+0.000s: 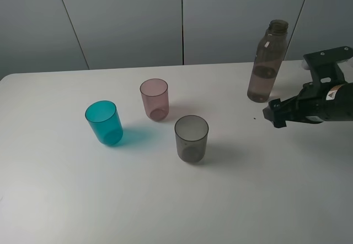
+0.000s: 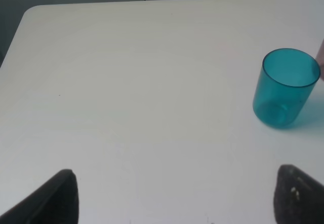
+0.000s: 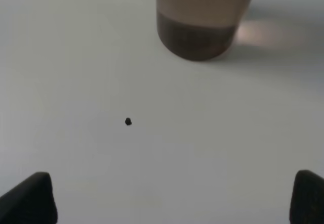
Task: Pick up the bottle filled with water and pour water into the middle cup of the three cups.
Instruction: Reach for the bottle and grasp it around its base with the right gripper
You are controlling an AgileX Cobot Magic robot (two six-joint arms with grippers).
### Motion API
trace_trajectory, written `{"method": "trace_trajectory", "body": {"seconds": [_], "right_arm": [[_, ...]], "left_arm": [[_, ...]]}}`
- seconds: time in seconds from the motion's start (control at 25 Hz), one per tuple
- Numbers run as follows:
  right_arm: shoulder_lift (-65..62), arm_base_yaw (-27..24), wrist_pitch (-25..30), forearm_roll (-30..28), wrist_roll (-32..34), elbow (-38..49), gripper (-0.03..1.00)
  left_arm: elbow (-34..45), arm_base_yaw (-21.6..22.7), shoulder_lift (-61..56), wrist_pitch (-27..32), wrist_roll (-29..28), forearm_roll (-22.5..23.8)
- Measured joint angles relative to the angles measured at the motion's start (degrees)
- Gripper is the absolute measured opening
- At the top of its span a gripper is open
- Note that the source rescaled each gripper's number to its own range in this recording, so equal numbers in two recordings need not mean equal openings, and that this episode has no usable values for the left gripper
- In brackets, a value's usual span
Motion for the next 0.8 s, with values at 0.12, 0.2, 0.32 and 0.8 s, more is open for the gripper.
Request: {"method": "trace_trajectory", "body": {"seconds": [0.12, 0.2, 0.32, 0.8], "right_arm": [[5.2, 0.0, -8.1, -0.7, 1.1, 0.2, 1.00], [7.4, 0.0, -14.3, -1.0, 1.9, 0.3, 1.00], [9.9, 0.0, -25.8, -1.1, 2.3, 0.3, 1.00], [17.1, 0.0, -41.6, 2.2, -3.2, 0.3, 1.00]], "left_arm": [[0.0, 0.0, 0.0, 0.0, 0.0, 0.0], [0.0, 0.0, 0.0, 0.0, 0.0, 0.0], [0.0, 0.0, 0.0, 0.0, 0.0, 0.0], [0.0, 0.0, 0.0, 0.0, 0.0, 0.0]]}}
